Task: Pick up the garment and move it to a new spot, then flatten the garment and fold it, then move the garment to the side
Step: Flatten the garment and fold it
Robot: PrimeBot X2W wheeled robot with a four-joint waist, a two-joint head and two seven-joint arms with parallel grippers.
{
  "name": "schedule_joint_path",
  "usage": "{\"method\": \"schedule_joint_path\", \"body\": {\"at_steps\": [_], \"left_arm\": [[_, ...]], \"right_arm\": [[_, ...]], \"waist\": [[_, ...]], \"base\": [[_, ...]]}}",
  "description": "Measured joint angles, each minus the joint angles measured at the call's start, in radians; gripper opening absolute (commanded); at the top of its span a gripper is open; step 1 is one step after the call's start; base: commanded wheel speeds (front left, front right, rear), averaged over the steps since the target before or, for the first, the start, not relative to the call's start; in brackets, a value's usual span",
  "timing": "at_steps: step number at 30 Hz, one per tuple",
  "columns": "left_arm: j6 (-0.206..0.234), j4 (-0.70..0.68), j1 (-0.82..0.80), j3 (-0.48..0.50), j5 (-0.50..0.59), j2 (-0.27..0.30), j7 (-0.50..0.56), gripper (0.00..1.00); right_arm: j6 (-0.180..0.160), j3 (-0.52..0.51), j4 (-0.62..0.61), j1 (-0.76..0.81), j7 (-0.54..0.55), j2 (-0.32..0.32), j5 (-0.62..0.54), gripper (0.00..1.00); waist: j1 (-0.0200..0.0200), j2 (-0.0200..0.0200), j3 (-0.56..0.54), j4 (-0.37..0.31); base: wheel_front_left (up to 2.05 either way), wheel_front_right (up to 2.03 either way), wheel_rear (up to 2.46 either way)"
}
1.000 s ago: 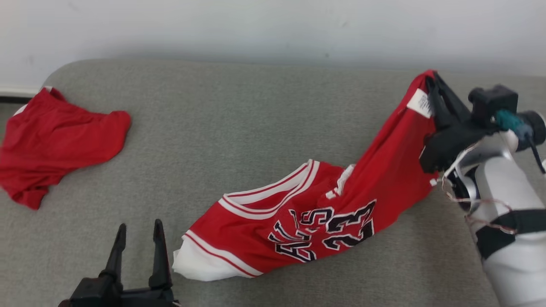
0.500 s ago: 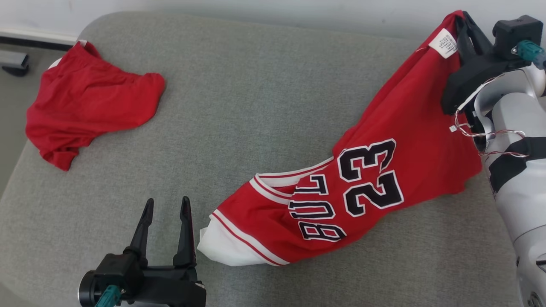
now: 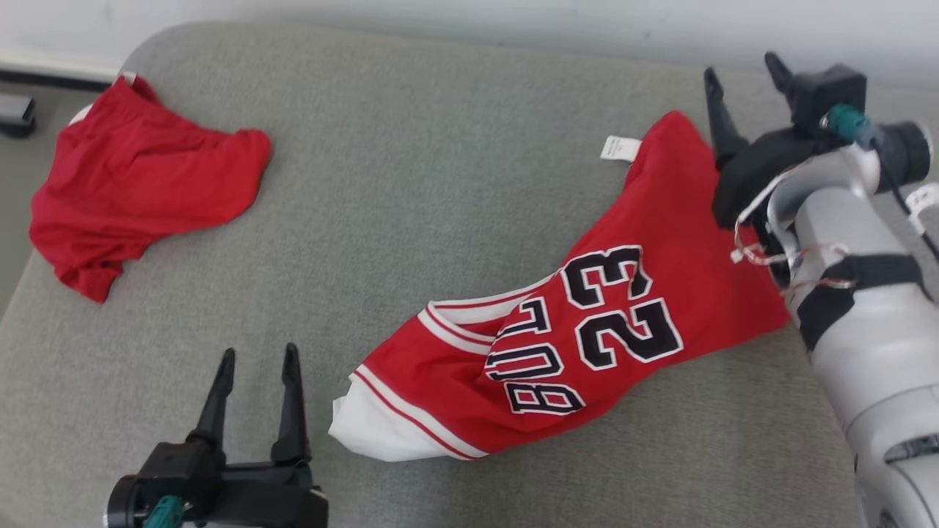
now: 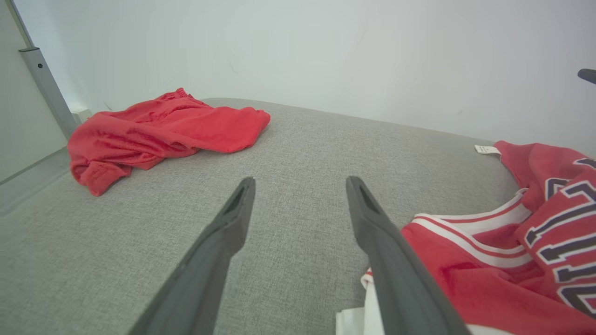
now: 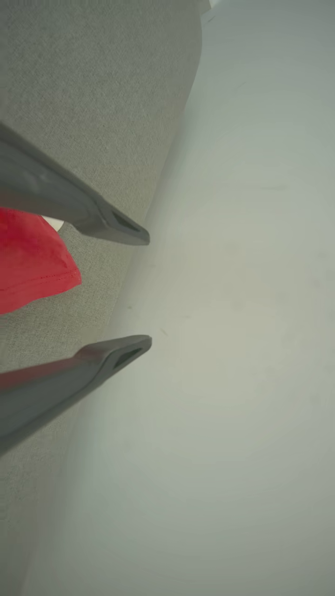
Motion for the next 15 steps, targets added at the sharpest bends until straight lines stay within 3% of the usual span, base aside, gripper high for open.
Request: {"method": "schedule_joint_path", "body": {"at_steps": [15], "left_arm": [[-0.052,-0.028,0.089,0.148,0.082,0.000,0.000,1.00]], "right_arm": [[0.000,0.003,-0.265,0.422,-0.006,-0.074,0.147,1.00]], "waist": [[-0.0003,-0.0001,-0.111,-0.120]], "base": [[0.00,0.00,0.00]]}}
